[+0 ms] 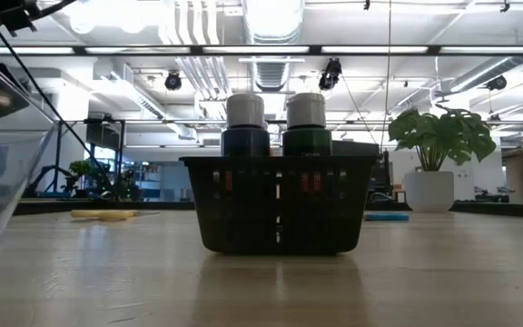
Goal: Pick & Place Paint Supplies
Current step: Put the red scissors into the transparent bin, then put the yellow scissors into the transparent bin
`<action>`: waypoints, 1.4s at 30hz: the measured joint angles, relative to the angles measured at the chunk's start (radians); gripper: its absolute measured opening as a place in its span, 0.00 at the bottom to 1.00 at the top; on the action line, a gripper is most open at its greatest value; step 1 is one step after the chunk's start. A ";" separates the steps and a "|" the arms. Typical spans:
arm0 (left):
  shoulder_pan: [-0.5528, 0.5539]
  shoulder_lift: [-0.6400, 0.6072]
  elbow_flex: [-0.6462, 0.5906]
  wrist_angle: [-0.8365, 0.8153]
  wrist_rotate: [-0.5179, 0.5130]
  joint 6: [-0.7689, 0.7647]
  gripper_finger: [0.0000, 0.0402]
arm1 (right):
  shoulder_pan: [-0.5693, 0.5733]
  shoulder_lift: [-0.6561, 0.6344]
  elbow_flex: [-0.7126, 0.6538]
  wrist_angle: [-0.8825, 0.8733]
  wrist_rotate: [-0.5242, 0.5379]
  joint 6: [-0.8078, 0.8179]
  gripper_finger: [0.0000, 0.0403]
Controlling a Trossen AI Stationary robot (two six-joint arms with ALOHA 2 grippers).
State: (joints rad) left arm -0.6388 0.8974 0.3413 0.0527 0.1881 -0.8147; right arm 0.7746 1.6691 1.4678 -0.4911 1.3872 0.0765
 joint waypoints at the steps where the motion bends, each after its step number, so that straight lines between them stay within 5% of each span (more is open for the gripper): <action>1: 0.000 0.000 0.002 -0.002 0.008 0.000 0.02 | 0.000 0.000 0.000 0.000 0.000 0.000 0.72; 11: 0.000 0.001 0.043 -0.011 0.015 0.031 0.28 | 0.000 0.000 0.000 -0.001 0.000 0.000 0.72; 21: 0.018 -0.002 0.105 -0.035 0.005 0.165 0.35 | 0.000 0.000 0.000 -0.002 0.000 -0.004 0.72; 27: 0.047 -0.003 0.207 -0.267 -0.170 0.301 0.35 | 0.000 0.000 0.000 -0.002 0.000 -0.004 0.72; 35: 0.146 -0.004 0.382 -0.671 -0.748 0.327 0.35 | 0.000 0.000 0.000 -0.002 0.000 0.002 0.72; 39: 0.306 0.000 0.410 -0.689 -0.748 0.296 0.35 | 0.000 0.001 0.000 -0.004 0.023 0.023 0.72; 42: 0.449 0.022 0.407 -0.692 -0.634 0.218 0.35 | 0.000 0.001 0.000 -0.004 0.026 0.026 0.72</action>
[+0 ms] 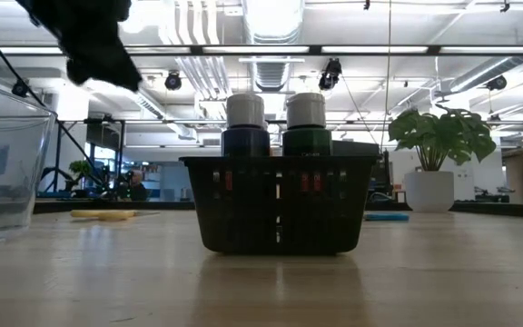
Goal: Pick & Place Paint Supplies
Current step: Put the yellow scissors into the transparent bin
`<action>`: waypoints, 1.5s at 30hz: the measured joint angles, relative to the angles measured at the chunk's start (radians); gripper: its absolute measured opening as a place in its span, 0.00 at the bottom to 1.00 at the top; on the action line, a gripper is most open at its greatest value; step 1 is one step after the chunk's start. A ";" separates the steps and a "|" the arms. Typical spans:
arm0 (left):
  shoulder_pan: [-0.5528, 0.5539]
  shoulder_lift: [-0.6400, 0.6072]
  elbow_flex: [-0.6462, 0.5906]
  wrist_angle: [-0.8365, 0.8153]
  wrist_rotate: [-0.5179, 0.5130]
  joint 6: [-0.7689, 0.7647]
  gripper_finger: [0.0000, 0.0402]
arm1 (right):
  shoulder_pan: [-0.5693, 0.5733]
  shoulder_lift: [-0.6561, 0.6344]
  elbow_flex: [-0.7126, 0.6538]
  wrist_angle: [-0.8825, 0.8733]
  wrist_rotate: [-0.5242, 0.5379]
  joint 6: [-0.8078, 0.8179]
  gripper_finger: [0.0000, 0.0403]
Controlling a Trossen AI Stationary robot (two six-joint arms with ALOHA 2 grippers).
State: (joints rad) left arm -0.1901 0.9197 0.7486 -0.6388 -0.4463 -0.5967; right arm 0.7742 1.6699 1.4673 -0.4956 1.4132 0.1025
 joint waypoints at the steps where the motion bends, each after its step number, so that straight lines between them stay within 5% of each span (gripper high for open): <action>1: 0.050 0.014 0.000 -0.009 0.053 -0.012 0.35 | 0.000 0.000 0.000 0.000 0.000 0.000 0.72; 5: 0.232 0.084 0.000 -0.048 0.226 -0.032 0.35 | 0.000 0.000 0.000 -0.001 0.000 0.003 0.72; 11: 0.384 0.210 0.005 -0.064 0.311 0.014 0.35 | 0.000 0.000 0.000 -0.001 0.002 0.003 0.72; 22: 0.408 0.397 0.097 -0.230 0.510 0.063 0.35 | 0.000 0.000 0.000 -0.032 0.003 0.019 0.72; 33: 0.407 0.408 0.032 -0.350 0.465 0.055 0.36 | 0.016 0.000 0.000 -0.032 0.003 0.022 0.72; 45: 0.414 0.409 -0.109 -0.190 0.414 0.004 0.36 | 0.015 0.000 0.000 -0.032 0.003 0.021 0.72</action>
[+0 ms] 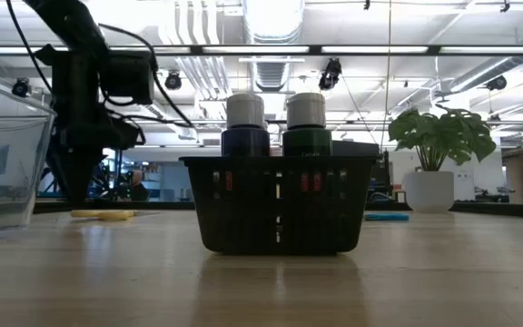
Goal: Pick & Place Paint Supplies
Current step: Put the yellow scissors into the transparent bin
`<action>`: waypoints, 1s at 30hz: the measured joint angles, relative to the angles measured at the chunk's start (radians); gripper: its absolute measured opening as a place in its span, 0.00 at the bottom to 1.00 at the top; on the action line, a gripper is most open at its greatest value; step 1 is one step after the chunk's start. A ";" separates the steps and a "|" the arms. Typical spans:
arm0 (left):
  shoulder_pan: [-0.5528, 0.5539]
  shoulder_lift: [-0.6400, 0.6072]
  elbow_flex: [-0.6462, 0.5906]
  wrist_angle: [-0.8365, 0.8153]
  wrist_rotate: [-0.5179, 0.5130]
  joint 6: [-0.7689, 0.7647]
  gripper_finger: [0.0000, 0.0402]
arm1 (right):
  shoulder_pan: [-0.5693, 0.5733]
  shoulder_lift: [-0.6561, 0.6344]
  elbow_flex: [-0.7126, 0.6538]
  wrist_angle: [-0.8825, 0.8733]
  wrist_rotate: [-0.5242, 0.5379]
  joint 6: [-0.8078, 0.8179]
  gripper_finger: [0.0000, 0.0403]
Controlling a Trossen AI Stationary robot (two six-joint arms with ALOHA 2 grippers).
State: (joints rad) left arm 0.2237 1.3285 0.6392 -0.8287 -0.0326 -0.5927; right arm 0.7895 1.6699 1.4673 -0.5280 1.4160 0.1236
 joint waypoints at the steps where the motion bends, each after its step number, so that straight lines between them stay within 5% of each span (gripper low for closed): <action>1: 0.001 0.000 -0.009 0.012 -0.001 -0.009 0.36 | 0.000 0.000 0.000 0.000 0.000 -0.001 0.72; 18: 0.077 0.003 -0.071 0.134 -0.036 -0.043 0.34 | 0.000 0.000 0.000 -0.016 -0.002 0.005 0.72; 27: 0.095 -0.007 -0.129 0.159 0.000 -0.026 0.06 | 0.000 0.000 0.000 -0.017 -0.004 0.008 0.72; 30: 0.095 -0.009 -0.135 0.161 0.006 -0.005 0.05 | 0.000 0.000 0.000 -0.017 -0.004 0.008 0.72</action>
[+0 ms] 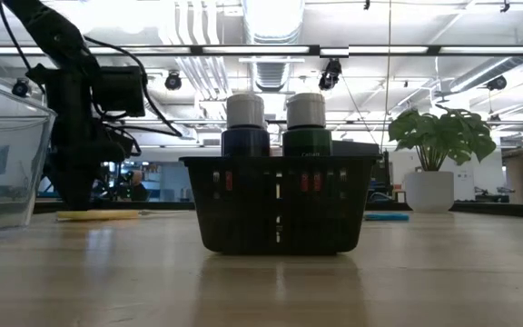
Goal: Pick & Place Paint Supplies
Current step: Put the yellow scissors into the transparent bin
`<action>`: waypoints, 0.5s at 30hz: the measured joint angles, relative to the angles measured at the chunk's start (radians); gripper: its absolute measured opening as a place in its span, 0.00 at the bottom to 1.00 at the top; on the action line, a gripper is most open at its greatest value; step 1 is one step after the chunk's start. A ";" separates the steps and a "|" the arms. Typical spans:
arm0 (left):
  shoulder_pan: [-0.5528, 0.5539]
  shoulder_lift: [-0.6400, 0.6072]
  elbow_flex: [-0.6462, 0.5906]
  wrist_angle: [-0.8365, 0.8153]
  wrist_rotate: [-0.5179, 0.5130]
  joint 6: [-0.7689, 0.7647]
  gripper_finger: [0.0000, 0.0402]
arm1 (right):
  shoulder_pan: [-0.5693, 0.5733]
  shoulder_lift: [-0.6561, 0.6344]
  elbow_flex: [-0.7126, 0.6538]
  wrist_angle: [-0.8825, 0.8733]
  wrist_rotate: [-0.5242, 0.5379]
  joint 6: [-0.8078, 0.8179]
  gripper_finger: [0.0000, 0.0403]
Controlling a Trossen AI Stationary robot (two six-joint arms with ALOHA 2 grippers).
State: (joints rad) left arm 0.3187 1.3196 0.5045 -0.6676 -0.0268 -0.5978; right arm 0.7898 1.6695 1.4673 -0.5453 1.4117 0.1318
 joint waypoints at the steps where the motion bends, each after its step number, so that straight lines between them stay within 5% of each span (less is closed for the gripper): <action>1: 0.000 -0.004 0.000 -0.001 0.002 0.004 0.05 | 0.000 0.000 0.000 0.000 0.000 0.000 0.72; 8: -0.003 -0.084 0.060 -0.024 0.058 0.042 0.05 | 0.000 0.000 0.000 0.001 0.000 0.000 0.72; 15: -0.001 -0.156 0.151 -0.168 -0.024 0.054 0.05 | 0.000 0.000 -0.002 0.001 -0.002 0.000 0.72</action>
State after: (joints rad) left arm 0.3173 1.1637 0.6551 -0.8357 -0.0511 -0.5436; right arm 0.7898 1.6691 1.4654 -0.5446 1.4101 0.1317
